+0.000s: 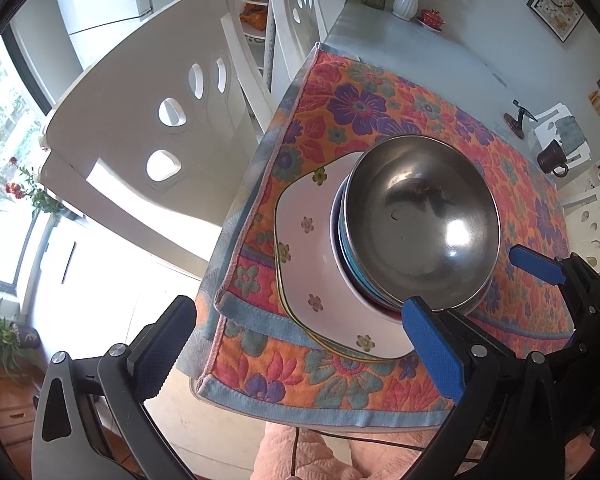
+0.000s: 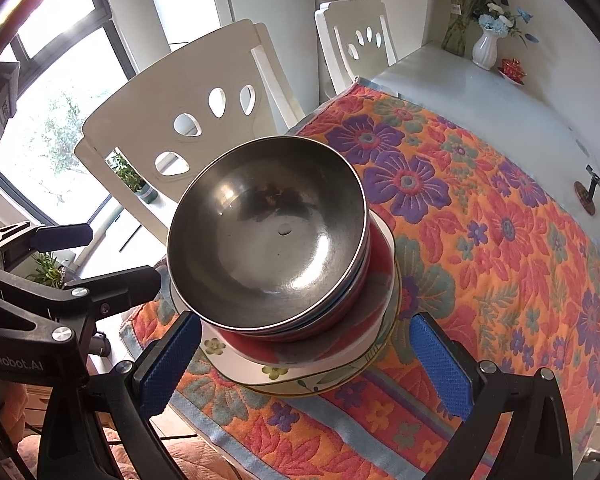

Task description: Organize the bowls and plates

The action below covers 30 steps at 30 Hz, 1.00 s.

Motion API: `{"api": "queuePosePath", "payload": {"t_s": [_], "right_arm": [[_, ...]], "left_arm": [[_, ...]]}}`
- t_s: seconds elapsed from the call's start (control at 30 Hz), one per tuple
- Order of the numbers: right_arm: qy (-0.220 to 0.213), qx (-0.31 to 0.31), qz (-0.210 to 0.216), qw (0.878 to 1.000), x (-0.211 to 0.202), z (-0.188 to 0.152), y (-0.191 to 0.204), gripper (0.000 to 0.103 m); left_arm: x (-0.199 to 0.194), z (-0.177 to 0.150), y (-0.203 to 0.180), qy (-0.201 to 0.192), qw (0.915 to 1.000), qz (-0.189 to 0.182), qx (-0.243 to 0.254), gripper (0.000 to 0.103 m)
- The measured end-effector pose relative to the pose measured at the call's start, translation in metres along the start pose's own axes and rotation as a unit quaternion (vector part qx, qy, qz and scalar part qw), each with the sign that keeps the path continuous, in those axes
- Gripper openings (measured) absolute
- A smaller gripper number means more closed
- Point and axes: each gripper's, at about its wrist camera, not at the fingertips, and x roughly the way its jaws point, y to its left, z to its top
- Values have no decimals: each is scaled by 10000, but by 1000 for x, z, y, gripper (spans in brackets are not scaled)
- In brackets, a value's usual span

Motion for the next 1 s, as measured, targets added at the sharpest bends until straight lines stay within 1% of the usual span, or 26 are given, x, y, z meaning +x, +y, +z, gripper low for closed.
{"api": "queuePosePath", "payload": {"t_s": [0.5, 0.73, 1.0], "right_arm": [[19, -15, -7, 10000, 1, 1, 1, 103], [43, -30, -6, 10000, 2, 0, 1, 103], [48, -88, -24, 9999, 3, 0, 3, 103]], "left_arm": [[1, 2, 2, 45, 10000, -43, -37, 102], [1, 2, 8, 46, 9997, -145, -204, 102], [1, 2, 9, 50, 9996, -198, -189, 102]]}}
